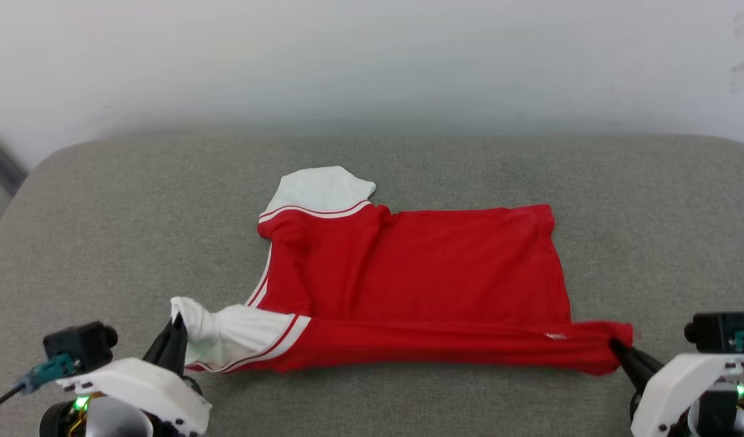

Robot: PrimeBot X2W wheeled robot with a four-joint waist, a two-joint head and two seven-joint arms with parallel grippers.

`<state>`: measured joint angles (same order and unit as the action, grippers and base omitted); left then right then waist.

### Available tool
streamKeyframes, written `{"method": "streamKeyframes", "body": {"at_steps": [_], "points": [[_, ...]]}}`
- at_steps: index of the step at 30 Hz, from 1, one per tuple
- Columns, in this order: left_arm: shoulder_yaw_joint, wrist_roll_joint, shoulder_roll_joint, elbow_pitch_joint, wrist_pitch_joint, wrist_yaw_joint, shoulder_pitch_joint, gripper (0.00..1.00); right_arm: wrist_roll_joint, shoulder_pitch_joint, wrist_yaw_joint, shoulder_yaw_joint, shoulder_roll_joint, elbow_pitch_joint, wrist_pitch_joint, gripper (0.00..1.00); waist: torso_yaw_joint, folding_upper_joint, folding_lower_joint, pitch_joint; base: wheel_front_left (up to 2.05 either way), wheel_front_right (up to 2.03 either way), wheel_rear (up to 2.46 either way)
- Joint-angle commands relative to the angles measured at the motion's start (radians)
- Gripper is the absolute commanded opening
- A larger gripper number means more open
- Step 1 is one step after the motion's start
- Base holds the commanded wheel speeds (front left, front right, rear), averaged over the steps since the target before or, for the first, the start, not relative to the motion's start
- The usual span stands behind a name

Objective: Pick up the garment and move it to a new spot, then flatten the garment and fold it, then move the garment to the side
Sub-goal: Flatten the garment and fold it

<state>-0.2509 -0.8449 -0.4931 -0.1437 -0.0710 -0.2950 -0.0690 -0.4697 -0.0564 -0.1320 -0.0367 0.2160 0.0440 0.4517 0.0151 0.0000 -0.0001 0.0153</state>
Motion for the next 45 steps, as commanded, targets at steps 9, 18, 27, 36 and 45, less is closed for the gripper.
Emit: {"method": "streamKeyframes", "body": {"at_steps": [9, 18, 27, 36, 45], "points": [[-0.062, 0.008, 0.049, 0.240, -0.028, 0.099, 0.279, 0.00, 0.048, 0.257, 0.002, 0.068, -0.004, 0.147, 0.027, 0.00, -0.030, 0.0000, 0.0001, 0.138, 0.00, 0.00, 0.00], [-0.124, -0.003, 0.104, 0.501, -0.065, 0.194, 0.449, 0.00, 0.040, 0.406, 0.002, 0.171, 0.005, 0.365, -0.033, 0.00, -0.032, 0.0000, 0.0001, 0.209, 0.00, 0.00, 0.00], [-0.115, -0.044, 0.139, 0.665, -0.031, 0.254, 0.464, 1.00, -0.007, 0.415, 0.002, 0.244, 0.020, 0.505, -0.189, 1.00, -0.033, 0.0000, 0.0001, 0.176, 0.00, 0.00, 0.00], [-0.100, -0.046, 0.061, 0.629, -0.048, 0.261, 0.422, 1.00, 0.010, 0.335, 0.002, 0.225, 0.058, 0.397, -0.455, 1.00, -0.042, 0.0000, 0.0001, 0.068, 0.00, 0.00, 0.00], [-0.134, -0.062, -0.085, 0.478, -0.311, 0.216, 0.381, 1.00, 0.157, 0.201, 0.002, 0.112, 0.004, 0.168, -0.567, 1.00, -0.060, 0.0000, 0.0001, 0.031, 0.00, 0.00, 0.00]]}}
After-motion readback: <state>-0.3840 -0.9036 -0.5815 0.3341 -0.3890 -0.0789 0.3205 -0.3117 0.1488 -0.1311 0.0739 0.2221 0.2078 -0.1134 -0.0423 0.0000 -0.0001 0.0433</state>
